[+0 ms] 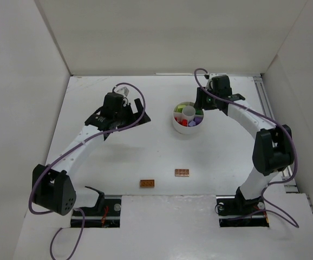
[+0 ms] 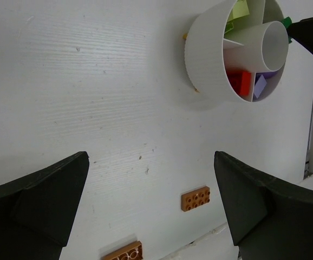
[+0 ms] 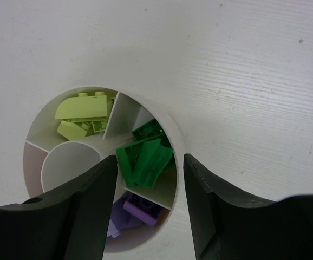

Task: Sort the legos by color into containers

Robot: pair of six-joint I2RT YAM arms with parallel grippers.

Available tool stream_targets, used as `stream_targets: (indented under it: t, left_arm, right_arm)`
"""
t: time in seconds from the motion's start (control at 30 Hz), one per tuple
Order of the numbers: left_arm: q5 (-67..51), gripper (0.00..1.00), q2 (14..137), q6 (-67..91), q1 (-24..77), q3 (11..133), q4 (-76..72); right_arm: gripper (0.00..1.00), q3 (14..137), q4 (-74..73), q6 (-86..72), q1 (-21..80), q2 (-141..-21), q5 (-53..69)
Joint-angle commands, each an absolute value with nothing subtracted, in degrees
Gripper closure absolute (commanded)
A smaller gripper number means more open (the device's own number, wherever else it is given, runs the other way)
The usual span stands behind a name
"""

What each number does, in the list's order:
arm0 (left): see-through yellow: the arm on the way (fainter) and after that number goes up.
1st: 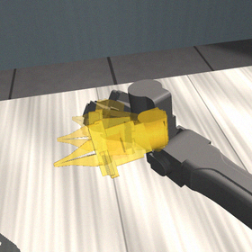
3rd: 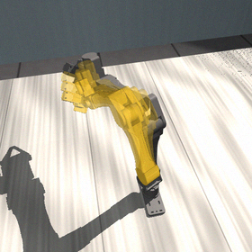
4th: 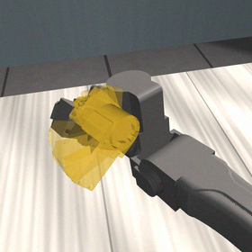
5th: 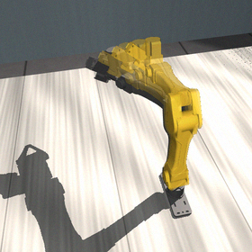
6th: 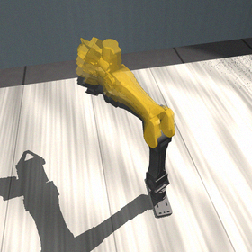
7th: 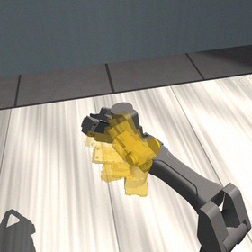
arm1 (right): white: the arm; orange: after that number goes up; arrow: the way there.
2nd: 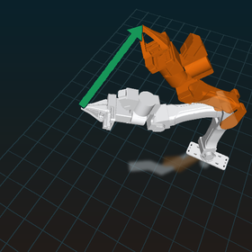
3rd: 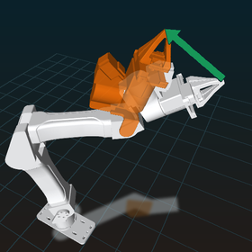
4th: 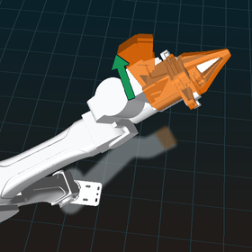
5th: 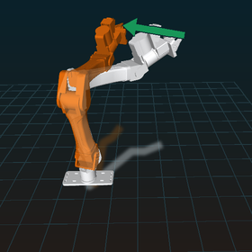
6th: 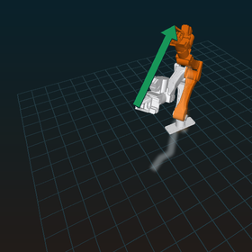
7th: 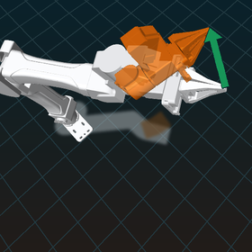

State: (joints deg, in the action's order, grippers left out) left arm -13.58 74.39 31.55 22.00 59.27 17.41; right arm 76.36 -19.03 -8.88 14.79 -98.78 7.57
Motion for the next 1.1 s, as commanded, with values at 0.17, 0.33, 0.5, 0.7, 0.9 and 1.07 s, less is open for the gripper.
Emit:
stream_targets:
  t: [0.17, 0.33, 0.5, 0.7, 0.9, 1.07]
  left_arm:
    - [-14.6, 0.00, 70.7, 32.1, 21.5, 57.9, 15.5]
    - [-17.1, 0.00, 69.4, 31.5, 21.5, 56.7, 15.5]
    - [-14.1, 0.00, 67.2, 33.4, 23.9, 53.0, 20.1]
    - [-10.4, 0.00, 57.1, 44.1, 24.4, 42.5, 25.5]
    - [-9.8, 0.00, 40.6, 50.1, 25.0, 33.4, 29.4]
    - [-9.2, 0.00, 34.2, 53.0, 25.0, 30.8, 33.7]
  right_arm:
    - [0.42, 76.3, -18.7, -8.9, 14.7, -94.4, 11.2]
    - [0.42, 74.6, -18.7, -7.0, 14.7, -90.2, 12.0]
    - [0.38, 70.1, -18.7, -2.1, 18.4, -83.3, 8.9]
    - [0.29, 61.2, -19.4, 6.5, 32.0, -73.7, 4.9]
    - [0.28, 55.8, -17.7, 2.1, 48.2, -73.5, 0.2]
    - [0.28, 50.4, -19.4, -3.8, 51.3, -73.5, 3.1]
